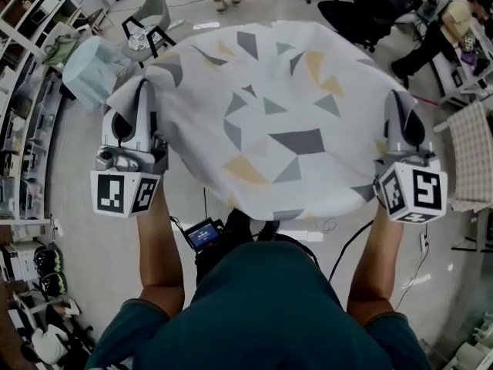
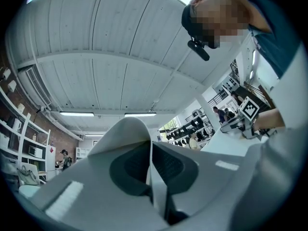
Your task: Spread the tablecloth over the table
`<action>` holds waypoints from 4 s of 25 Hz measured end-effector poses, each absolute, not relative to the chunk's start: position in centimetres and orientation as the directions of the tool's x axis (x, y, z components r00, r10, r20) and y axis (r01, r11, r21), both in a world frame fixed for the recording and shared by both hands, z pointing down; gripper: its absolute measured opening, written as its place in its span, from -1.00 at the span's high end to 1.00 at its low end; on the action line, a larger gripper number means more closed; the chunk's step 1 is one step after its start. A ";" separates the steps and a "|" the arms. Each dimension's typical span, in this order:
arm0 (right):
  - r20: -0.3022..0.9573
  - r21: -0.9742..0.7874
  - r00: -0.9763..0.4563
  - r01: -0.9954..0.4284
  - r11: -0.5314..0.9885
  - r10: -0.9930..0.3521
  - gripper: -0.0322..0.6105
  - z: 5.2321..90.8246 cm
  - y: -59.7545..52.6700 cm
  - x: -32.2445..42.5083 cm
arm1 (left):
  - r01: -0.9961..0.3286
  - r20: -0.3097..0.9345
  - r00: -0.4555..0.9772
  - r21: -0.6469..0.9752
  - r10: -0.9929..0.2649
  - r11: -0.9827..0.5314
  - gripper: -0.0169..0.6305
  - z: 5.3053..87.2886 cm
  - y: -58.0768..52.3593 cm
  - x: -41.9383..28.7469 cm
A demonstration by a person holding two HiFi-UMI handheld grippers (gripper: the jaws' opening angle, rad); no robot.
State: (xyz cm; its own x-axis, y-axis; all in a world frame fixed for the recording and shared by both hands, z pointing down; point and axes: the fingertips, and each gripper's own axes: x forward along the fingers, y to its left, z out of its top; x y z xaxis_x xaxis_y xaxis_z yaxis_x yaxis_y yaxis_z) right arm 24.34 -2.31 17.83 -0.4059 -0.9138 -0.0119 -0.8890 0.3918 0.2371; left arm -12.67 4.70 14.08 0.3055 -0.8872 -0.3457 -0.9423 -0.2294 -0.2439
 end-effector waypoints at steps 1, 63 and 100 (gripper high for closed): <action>-0.010 0.237 -0.403 -0.890 0.390 -0.915 0.86 17.7 -2.7 24.2 | -0.942 -0.345 0.308 -0.241 -0.887 -0.233 0.95 14.1 4.2 -12.8; 0.039 0.150 -0.208 -0.966 0.212 -0.977 0.86 31.0 -29.9 18.0 | -0.911 -0.167 0.411 -0.108 -0.896 -0.398 0.94 27.4 -30.5 -23.3; 0.413 -0.151 -0.187 -0.979 0.135 -0.891 0.86 59.3 -38.1 23.4 | -0.930 0.246 0.274 0.313 -0.930 -0.191 0.94 54.8 -37.3 -30.4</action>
State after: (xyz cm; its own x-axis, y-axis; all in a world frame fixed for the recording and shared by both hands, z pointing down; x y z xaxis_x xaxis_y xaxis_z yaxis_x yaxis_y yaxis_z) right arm 23.41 -38.07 59.28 -0.1871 -0.8915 0.4126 -0.9792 0.1355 -0.1513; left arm -30.43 -37.29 54.79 0.2738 -0.9298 0.2458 -0.9303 -0.1912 0.3131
